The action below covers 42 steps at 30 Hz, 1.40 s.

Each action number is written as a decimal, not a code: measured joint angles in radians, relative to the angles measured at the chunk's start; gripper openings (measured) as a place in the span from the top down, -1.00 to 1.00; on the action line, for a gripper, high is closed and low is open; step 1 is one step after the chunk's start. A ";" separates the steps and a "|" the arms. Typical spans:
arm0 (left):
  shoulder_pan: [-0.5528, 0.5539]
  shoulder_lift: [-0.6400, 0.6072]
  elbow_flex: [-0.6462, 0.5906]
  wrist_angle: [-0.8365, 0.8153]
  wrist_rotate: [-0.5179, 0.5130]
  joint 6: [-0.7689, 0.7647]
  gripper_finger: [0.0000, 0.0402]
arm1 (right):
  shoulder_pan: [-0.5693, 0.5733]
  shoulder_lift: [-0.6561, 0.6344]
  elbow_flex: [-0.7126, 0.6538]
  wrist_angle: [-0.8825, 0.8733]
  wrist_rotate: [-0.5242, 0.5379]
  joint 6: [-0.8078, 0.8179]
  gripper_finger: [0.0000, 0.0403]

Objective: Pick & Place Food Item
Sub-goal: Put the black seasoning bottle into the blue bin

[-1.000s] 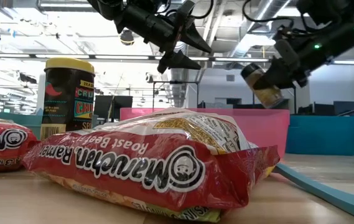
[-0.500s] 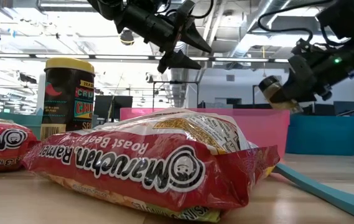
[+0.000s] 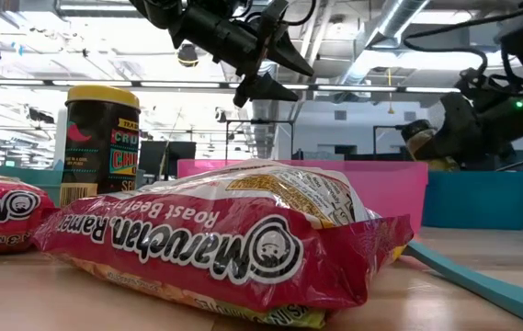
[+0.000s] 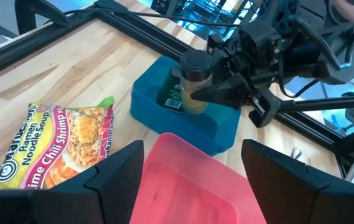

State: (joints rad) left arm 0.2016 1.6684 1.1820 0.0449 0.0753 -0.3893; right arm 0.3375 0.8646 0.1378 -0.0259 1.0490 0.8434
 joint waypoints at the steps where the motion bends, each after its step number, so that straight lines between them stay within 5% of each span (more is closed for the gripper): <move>1: 0.000 0.000 0.000 0.001 0.000 0.000 -0.33 | 0.006 0.000 -0.006 0.008 0.004 0.007 0.32; 23: 0.000 0.000 0.000 0.000 -0.005 0.000 -0.33 | 0.037 0.178 -0.038 0.268 0.087 0.000 0.31; 42: 0.000 0.000 0.000 0.000 -0.004 0.000 -0.33 | 0.055 0.174 -0.001 0.294 0.098 -0.059 0.33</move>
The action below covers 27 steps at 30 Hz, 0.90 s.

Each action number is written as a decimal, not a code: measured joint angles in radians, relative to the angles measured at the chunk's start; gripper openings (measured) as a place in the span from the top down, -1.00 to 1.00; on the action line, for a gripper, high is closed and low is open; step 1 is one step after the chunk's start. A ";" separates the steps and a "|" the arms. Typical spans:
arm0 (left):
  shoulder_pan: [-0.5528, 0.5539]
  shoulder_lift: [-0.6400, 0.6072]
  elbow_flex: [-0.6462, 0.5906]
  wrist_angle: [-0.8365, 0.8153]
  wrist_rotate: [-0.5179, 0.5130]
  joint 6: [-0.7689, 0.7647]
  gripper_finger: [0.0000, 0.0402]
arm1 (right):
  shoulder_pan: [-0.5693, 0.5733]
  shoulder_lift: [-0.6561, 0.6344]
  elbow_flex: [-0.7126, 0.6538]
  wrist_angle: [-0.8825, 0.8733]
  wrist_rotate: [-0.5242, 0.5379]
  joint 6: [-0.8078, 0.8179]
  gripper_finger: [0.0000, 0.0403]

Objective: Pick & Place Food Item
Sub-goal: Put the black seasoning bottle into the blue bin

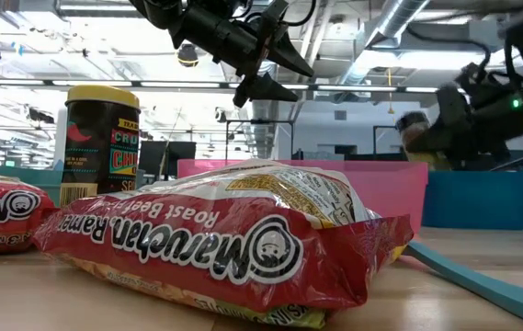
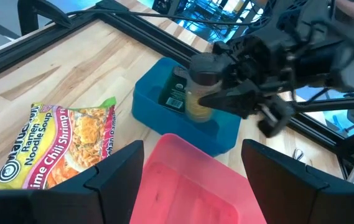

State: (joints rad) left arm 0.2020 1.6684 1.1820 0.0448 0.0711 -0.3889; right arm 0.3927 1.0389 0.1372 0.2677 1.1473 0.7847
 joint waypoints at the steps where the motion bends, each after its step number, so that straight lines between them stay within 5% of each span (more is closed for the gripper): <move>1: 0.000 0.000 0.000 0.000 0.000 0.000 -0.33 | 0.008 0.000 0.016 -0.001 0.001 -0.019 0.34; 7: 0.000 0.000 0.000 0.000 0.000 0.000 -0.33 | 0.056 0.003 0.093 -0.092 0.020 -0.025 0.34; 16: -0.005 0.000 0.000 -0.004 -0.005 0.017 -0.33 | 0.133 0.027 0.095 -0.411 0.058 0.342 0.34; 27: -0.005 0.000 0.000 -0.003 -0.024 0.018 -0.33 | 0.124 0.229 0.095 -0.403 0.078 0.473 0.34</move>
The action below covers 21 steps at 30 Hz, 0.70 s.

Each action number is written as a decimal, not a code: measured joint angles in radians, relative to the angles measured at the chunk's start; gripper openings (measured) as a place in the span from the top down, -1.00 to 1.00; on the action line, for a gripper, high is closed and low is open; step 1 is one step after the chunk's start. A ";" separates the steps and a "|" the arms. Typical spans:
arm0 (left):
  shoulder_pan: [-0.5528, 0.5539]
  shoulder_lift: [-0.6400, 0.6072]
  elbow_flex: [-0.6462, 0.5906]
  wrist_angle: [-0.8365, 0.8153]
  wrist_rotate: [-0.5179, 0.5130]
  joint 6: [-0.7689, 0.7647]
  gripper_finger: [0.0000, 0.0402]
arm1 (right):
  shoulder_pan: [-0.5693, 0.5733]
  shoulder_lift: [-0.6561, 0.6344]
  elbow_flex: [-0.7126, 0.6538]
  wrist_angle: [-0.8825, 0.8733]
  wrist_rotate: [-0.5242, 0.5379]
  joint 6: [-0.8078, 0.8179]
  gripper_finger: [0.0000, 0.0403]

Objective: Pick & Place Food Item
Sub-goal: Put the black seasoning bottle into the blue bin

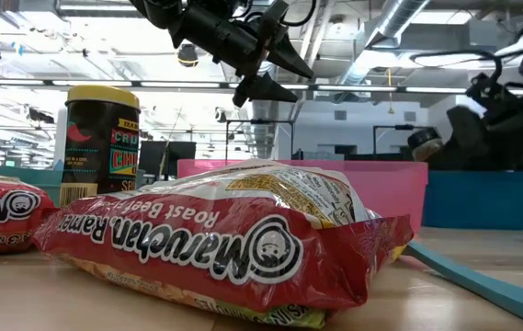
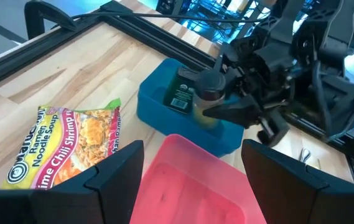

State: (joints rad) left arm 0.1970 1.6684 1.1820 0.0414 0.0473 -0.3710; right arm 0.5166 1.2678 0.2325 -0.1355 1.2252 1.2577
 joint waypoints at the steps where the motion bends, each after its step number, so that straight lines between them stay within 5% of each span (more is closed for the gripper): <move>1: 0.000 0.000 0.000 0.000 -0.002 0.000 -0.33 | -0.006 0.019 0.000 0.012 0.004 0.000 0.34; 11: 0.000 0.000 0.000 0.002 -0.003 0.000 -0.33 | -0.035 0.081 0.000 0.069 0.005 0.000 0.32; 21: 0.000 0.000 0.000 0.003 -0.003 0.000 -0.33 | -0.120 0.073 0.000 0.072 -0.049 0.001 0.07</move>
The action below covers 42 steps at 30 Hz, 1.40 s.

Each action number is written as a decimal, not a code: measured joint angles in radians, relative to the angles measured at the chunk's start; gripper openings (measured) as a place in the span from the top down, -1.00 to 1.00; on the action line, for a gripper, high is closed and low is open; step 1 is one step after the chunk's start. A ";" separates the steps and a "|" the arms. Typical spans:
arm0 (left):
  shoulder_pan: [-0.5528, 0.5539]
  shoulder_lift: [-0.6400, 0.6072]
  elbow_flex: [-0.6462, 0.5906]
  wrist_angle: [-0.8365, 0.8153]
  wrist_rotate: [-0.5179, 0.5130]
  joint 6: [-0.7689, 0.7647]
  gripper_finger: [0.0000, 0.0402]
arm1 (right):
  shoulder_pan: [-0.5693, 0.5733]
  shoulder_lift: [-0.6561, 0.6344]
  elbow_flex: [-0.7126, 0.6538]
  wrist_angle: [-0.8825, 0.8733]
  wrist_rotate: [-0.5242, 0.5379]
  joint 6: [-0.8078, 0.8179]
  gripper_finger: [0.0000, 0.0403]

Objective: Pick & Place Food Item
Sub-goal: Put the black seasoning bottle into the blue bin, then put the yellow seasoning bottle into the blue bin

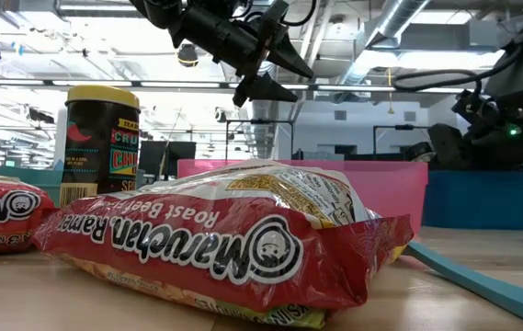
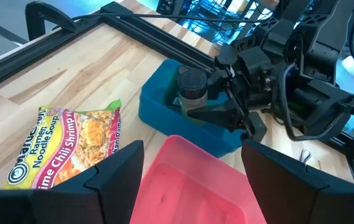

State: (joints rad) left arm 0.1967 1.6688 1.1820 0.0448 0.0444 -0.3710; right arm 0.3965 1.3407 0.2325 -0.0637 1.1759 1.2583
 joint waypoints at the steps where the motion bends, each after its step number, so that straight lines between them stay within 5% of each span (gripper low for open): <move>1: 0.000 0.000 0.000 0.000 0.000 0.000 -0.33 | -0.003 0.000 0.000 0.002 0.000 0.000 0.04; 10: 0.000 0.000 0.000 0.000 0.000 0.000 -0.33 | -0.007 0.000 0.000 0.005 0.000 -0.001 -0.12; 29: -0.001 0.000 0.000 0.000 0.001 0.000 -0.33 | -0.007 0.000 0.004 0.018 0.003 -0.013 -0.12; 42: 0.000 0.000 0.000 -0.053 0.005 0.044 -0.33 | -0.007 0.000 0.115 0.015 0.000 -0.220 0.02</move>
State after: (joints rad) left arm 0.1963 1.6688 1.1824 -0.0079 0.0492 -0.3273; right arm 0.3897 1.3407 0.3473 -0.0485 1.1761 1.0387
